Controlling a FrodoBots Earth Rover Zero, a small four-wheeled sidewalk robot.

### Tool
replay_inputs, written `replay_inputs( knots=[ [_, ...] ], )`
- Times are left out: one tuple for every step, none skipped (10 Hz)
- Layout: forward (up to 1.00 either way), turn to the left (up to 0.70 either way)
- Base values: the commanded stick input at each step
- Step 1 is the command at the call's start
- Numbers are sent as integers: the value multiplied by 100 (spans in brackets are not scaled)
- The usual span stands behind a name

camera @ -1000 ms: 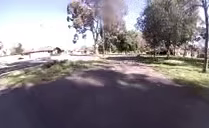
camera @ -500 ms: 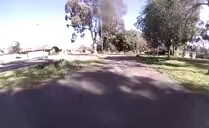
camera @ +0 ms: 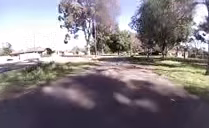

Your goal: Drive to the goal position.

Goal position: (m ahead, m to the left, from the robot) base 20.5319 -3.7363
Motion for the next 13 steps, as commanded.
replay_inputs(
  knots=[
    [70, -3],
    [70, -34],
    [70, -33],
    [70, -33],
    [70, 0],
    [70, 0],
    [70, 0],
    [70, 0],
    [70, 0],
    [70, 0],
    [70, 0],
    [70, 0],
    [70, 0]
  ],
)
